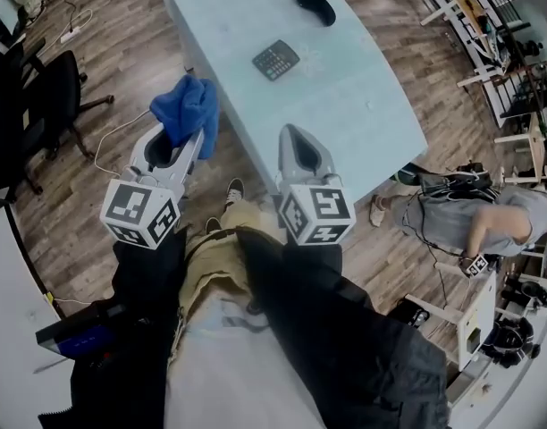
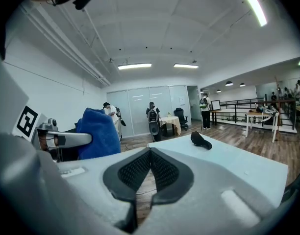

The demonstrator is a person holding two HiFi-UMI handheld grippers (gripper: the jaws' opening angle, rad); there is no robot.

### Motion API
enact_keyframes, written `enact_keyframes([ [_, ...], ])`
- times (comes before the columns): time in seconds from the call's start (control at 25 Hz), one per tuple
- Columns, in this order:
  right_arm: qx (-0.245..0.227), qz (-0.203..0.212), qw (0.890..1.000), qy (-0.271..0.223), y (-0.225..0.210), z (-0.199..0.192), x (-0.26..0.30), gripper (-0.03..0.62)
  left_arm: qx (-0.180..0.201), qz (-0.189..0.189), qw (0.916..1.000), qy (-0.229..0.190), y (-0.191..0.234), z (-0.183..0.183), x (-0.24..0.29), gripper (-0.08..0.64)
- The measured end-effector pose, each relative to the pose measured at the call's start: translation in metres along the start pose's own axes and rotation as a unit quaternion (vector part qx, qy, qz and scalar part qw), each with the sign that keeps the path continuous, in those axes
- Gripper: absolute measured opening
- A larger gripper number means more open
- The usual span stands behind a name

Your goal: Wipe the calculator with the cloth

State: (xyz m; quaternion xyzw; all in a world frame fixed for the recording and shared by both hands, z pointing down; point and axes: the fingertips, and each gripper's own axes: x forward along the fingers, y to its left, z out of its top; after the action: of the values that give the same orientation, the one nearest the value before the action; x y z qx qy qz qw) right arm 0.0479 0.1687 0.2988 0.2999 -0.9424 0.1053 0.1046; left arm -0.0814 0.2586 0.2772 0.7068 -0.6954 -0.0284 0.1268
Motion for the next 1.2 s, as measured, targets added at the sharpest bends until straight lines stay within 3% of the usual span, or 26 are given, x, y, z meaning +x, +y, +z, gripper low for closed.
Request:
enact_keyframes([
  [0.28,0.011,0.019,1.0,-0.014,-0.034,0.025,0.048,-0.002,0.021,0.01,0.9997,-0.001,0.014,0.025,0.054,0.127],
  [0.52,0.028,0.012,1.0,-0.007,-0.082,0.034,0.09,-0.002,0.022,0.006,0.9996,0.014,0.024,0.033,0.117,0.127],
  [0.8,0.054,0.0,0.998,0.013,-0.125,0.023,0.105,-0.002,0.018,0.001,0.9988,0.046,0.024,0.022,0.164,0.127],
  [1.2,0.069,-0.01,0.997,0.039,-0.14,0.007,0.127,-0.002,0.016,-0.037,0.9961,0.079,0.028,0.01,0.212,0.127],
])
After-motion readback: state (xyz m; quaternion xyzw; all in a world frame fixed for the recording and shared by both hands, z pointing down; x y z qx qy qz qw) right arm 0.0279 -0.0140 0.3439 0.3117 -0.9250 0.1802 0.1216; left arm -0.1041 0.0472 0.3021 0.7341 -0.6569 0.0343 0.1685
